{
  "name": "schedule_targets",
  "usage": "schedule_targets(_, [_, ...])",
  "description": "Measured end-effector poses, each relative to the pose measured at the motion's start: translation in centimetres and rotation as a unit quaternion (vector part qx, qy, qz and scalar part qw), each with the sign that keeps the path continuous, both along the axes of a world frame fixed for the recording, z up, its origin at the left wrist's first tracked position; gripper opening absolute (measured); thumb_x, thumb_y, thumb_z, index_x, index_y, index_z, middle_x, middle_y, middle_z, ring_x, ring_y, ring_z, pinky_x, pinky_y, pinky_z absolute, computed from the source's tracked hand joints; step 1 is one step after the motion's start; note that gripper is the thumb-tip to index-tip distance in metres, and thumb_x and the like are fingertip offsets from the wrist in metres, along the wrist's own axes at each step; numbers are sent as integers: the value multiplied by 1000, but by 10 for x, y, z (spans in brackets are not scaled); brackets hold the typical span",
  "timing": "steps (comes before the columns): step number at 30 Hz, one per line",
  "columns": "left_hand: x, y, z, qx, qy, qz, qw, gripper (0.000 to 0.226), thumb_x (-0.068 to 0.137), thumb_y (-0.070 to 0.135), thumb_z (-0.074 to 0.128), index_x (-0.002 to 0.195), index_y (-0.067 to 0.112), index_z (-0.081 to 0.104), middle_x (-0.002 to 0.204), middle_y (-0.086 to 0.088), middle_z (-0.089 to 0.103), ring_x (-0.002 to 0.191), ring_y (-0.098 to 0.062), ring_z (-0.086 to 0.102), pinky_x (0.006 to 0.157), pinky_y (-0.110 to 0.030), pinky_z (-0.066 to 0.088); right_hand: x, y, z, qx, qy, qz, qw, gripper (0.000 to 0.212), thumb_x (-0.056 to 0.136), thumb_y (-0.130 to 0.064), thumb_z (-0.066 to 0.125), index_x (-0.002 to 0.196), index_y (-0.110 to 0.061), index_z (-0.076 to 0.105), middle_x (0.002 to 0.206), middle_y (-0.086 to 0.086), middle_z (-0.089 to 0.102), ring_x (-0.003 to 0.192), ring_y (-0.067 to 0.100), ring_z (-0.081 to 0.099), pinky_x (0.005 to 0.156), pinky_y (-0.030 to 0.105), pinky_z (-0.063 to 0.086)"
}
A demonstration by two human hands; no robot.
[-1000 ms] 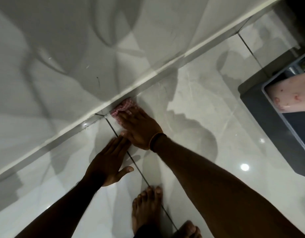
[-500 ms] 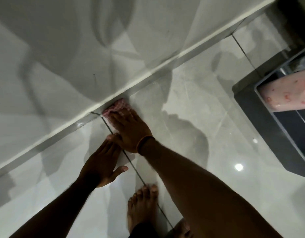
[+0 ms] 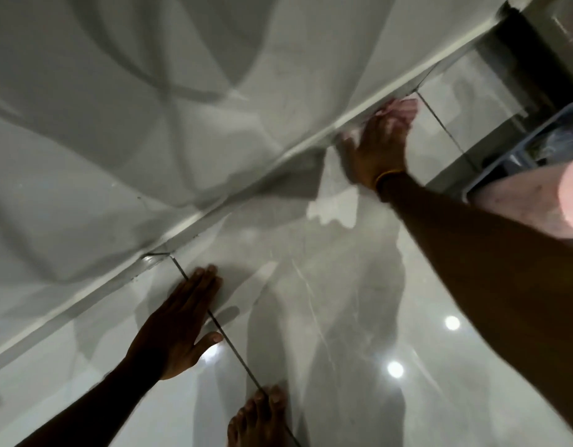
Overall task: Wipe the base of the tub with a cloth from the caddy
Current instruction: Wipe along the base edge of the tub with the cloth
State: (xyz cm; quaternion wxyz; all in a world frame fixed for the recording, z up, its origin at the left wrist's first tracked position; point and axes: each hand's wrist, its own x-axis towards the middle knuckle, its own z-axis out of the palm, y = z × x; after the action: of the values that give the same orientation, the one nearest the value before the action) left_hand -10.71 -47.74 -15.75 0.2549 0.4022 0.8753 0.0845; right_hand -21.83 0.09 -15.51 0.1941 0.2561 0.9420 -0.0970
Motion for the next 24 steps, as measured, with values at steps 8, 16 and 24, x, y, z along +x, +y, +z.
schedule_targets(8, [5,17,-5,7,2,29,1000,91,101,70,22,164,4,19,176,-14,11,162,-35,12,129,-42,12,34,-14,-16,57,73,153,984,108,98,-81,13,163,5,21,170,36,15,160,54,11,131,66,11])
schedule_targets(16, [3,12,0,-13,-11,27,1000,94,100,72,26,165,5,18,176,-13,11,162,-35,13,128,-46,16,-17,60,-10,43,2,29,999,136,80,-102,9,162,6,17,170,37,11,161,50,5,131,69,-2])
schedule_targets(24, [15,8,15,-15,-23,51,998,90,102,69,30,164,5,22,175,-14,15,162,-32,11,128,-42,26,103,-244,-12,-205,162,251,932,96,94,-73,38,165,-10,27,173,21,24,165,40,9,133,58,13])
